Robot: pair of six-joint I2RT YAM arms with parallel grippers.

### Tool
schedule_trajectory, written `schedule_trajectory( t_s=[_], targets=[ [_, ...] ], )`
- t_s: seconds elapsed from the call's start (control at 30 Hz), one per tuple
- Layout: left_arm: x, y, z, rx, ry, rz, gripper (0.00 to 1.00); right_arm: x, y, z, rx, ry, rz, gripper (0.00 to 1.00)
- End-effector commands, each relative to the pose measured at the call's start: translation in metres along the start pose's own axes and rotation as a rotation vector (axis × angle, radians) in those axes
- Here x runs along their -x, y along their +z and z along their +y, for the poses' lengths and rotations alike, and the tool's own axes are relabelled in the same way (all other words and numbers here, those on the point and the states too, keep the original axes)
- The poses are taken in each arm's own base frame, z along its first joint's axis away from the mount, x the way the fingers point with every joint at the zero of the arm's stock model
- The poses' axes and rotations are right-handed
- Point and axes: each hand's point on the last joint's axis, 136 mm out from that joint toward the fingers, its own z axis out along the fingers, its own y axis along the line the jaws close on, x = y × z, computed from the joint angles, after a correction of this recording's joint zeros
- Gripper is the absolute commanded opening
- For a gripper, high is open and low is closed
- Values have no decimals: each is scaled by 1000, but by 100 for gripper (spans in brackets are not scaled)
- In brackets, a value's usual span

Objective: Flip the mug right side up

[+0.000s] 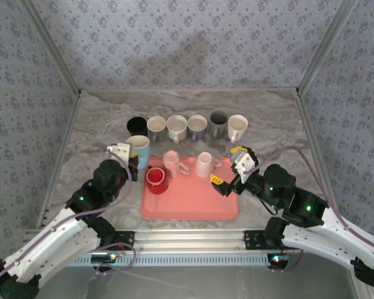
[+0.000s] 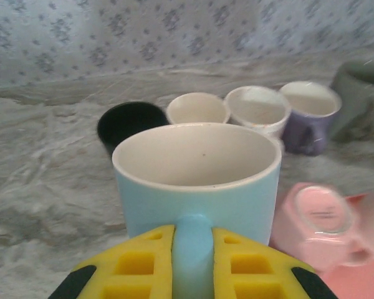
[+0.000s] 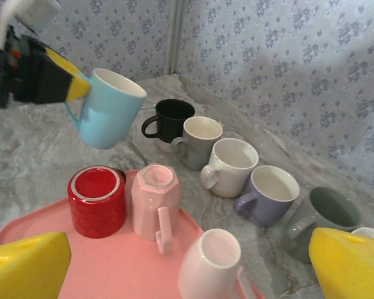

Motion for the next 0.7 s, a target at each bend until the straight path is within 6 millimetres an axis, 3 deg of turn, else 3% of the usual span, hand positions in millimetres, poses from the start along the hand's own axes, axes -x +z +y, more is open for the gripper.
schedule_trajectory(
  t_s=[0.0,0.23,0.57,0.67],
  targets=[
    [43,0,21,133,-35,-216,0,-3,4,7,32,76,0,100],
    [13,27,45,219,-151,-216,0,-16,4,24,104,90,7,100],
    [-26,51,57,195,-240,-204,0,-39,2,9,0,67,98,100],
    [-32,54,60,185,-247,-208,0,-35,-3,11,24,66,99,100]
  ],
)
